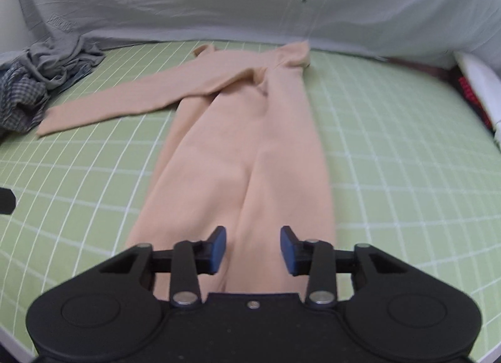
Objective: Fold clothes
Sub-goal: 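Pinch the sweater hem with the right gripper and straighten the folded body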
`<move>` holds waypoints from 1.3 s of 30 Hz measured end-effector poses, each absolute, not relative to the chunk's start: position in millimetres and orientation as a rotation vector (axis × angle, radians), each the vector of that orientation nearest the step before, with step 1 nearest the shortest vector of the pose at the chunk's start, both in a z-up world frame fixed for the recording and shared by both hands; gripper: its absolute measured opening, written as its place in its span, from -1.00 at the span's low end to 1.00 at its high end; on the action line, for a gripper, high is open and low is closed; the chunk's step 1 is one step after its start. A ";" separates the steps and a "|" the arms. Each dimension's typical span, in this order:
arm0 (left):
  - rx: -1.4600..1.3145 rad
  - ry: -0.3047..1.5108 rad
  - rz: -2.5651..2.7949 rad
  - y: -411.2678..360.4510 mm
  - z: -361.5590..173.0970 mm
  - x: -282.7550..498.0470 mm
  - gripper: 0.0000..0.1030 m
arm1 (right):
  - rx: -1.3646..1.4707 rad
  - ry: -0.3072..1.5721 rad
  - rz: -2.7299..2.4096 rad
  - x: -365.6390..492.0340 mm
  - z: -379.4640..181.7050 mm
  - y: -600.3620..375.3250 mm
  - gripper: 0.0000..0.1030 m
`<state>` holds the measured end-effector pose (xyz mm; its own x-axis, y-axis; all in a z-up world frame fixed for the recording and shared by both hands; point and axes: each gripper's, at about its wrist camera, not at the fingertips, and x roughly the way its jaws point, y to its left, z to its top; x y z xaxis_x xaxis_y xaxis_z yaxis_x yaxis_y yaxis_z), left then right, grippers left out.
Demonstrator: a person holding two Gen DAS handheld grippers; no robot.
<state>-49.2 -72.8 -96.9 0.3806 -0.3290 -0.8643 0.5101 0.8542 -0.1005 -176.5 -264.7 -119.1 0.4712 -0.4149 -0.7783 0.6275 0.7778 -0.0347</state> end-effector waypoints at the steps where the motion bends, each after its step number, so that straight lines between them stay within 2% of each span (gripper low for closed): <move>1: 0.193 1.049 -0.535 -67.6 -95.9 -50.7 0.75 | 0.277 0.873 -0.643 -177.8 -120.9 -262.9 -0.67; 2: 0.191 1.051 -0.529 -62.8 -95.6 -51.5 0.75 | 0.280 0.878 -0.639 -179.1 -122.6 -261.1 -0.94; 10: 0.159 1.072 -0.505 -35.9 -98.3 -56.1 0.75 | 0.092 0.782 -0.672 -203.3 -78.3 -225.4 -0.96; 15: 0.149 1.096 -0.501 -30.6 -103.5 -54.4 0.75 | 0.178 0.900 -0.615 -190.0 -115.1 -228.3 -0.95; 18: 0.156 1.083 -0.505 -27.6 -100.6 -55.4 0.76 | 0.252 0.919 -0.610 -193.6 -120.4 -231.3 -0.86; 19: 0.152 1.082 -0.503 -26.3 -100.1 -54.4 0.76 | 0.269 0.912 -0.609 -195.4 -117.6 -232.2 -0.76; 20: 0.143 1.084 -0.495 -25.3 -100.3 -52.3 0.76 | 0.294 0.891 -0.613 -197.2 -113.1 -233.8 -0.51; 22: 0.121 1.093 -0.477 -24.0 -101.0 -46.7 0.76 | 0.329 0.837 -0.627 -200.3 -102.7 -238.8 -0.17; 24: 0.106 1.096 -0.466 -25.4 -100.3 -40.0 0.76 | 0.330 0.798 -0.648 -198.7 -92.8 -244.6 0.00; 25: 0.100 1.097 -0.461 -26.4 -99.9 -36.7 0.76 | 0.329 0.783 -0.654 -197.1 -89.2 -247.9 0.21; 26: 0.095 1.096 -0.457 -27.9 -99.4 -33.4 0.76 | 0.327 0.769 -0.660 -195.5 -85.5 -251.2 0.58; 28: 0.088 1.096 -0.453 -32.7 -98.8 -25.6 0.77 | 0.327 0.735 -0.670 -193.7 -79.7 -258.0 1.00; 39: 0.069 1.103 -0.402 -72.1 -101.7 59.6 0.77 | 0.332 0.689 -0.764 -162.7 -75.3 -317.6 1.00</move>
